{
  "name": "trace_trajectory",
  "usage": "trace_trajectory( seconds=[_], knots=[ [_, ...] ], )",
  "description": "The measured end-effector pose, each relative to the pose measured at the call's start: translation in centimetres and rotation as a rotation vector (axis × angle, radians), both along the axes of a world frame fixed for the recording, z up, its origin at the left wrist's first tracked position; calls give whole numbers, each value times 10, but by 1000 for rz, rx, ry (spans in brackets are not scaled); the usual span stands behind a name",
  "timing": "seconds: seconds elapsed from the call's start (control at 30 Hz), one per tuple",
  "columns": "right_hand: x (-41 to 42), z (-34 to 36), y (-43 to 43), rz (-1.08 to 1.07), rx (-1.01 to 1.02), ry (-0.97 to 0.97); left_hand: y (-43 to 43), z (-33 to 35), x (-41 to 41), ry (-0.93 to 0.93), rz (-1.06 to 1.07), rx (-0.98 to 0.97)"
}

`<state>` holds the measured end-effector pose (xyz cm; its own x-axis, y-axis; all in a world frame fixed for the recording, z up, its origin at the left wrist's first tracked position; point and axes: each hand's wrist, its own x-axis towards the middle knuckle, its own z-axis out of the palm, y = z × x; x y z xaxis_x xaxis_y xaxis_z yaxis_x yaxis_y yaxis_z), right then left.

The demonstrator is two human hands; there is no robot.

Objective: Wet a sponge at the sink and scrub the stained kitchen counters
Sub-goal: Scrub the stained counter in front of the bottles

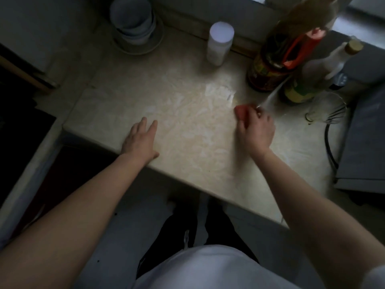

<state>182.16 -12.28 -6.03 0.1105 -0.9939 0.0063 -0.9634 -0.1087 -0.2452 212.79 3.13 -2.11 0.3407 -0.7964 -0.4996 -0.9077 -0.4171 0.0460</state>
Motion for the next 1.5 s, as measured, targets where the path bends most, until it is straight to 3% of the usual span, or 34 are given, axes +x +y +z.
trace_trajectory(
  seconds=[0.13,0.27,0.43,0.63,0.83,1.3,1.5],
  knots=[
    [13,-3,-11,-130,20,15,-7,-2,6,31,-15,45],
    [39,-1,18,-117,2,-56,-13,0,5,43,-14,80],
    [89,-2,83,46,27,-105,-13,4,8,50,-51,106],
    [131,1,177,404,125,-112,-9,6,23,71,-123,58],
    [130,2,176,540,71,-92,7,7,38,69,-87,-98],
    [102,4,-33,-4,32,-60,-50,6,45,34,-91,-13],
    [117,4,-56,-99,49,-79,-70,-1,43,21,-7,108]
  ],
)
